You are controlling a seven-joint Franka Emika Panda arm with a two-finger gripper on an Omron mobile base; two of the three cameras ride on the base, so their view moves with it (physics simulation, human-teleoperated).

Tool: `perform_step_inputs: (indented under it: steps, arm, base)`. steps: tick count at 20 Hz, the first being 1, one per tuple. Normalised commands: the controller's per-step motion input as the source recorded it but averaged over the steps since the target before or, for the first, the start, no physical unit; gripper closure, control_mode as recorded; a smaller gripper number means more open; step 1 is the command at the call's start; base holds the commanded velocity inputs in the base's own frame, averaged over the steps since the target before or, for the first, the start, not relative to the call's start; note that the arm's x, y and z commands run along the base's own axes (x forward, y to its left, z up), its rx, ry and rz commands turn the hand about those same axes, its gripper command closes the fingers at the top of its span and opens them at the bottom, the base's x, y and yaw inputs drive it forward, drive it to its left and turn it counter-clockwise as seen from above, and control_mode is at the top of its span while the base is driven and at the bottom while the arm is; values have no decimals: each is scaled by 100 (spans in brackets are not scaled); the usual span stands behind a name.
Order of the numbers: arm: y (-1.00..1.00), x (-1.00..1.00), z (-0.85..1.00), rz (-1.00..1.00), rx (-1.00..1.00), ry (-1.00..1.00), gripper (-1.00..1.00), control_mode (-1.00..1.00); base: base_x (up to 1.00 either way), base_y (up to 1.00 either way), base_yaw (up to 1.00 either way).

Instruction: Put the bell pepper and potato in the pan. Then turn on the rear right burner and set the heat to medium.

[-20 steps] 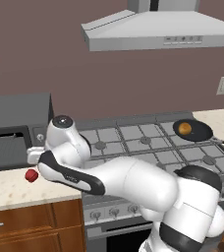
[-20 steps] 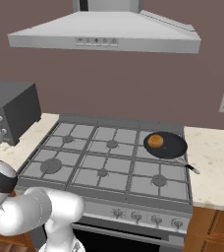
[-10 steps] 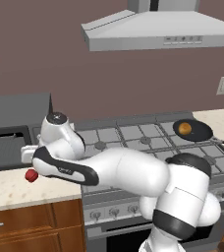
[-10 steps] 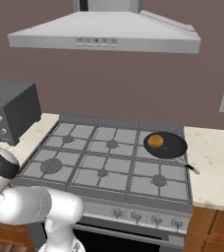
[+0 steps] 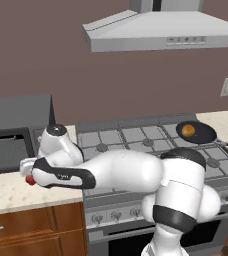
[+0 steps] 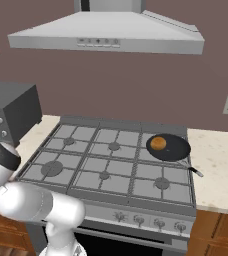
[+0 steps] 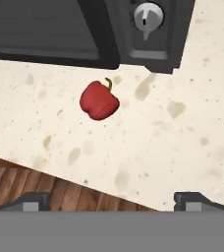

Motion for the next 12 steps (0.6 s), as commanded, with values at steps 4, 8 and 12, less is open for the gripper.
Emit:
perform_step_inputs:
  steps: [4,8,12]
  arm:
    - [17,1,-30,5,0,0,-100,-100]
    - [11,18,-16,2,0,0,-100,-100]
    - [0,32,-7,0,-1,0,-100,-100]
  base:
    - [0,0,0]
    - [0,0,0]
    - [0,0,0]
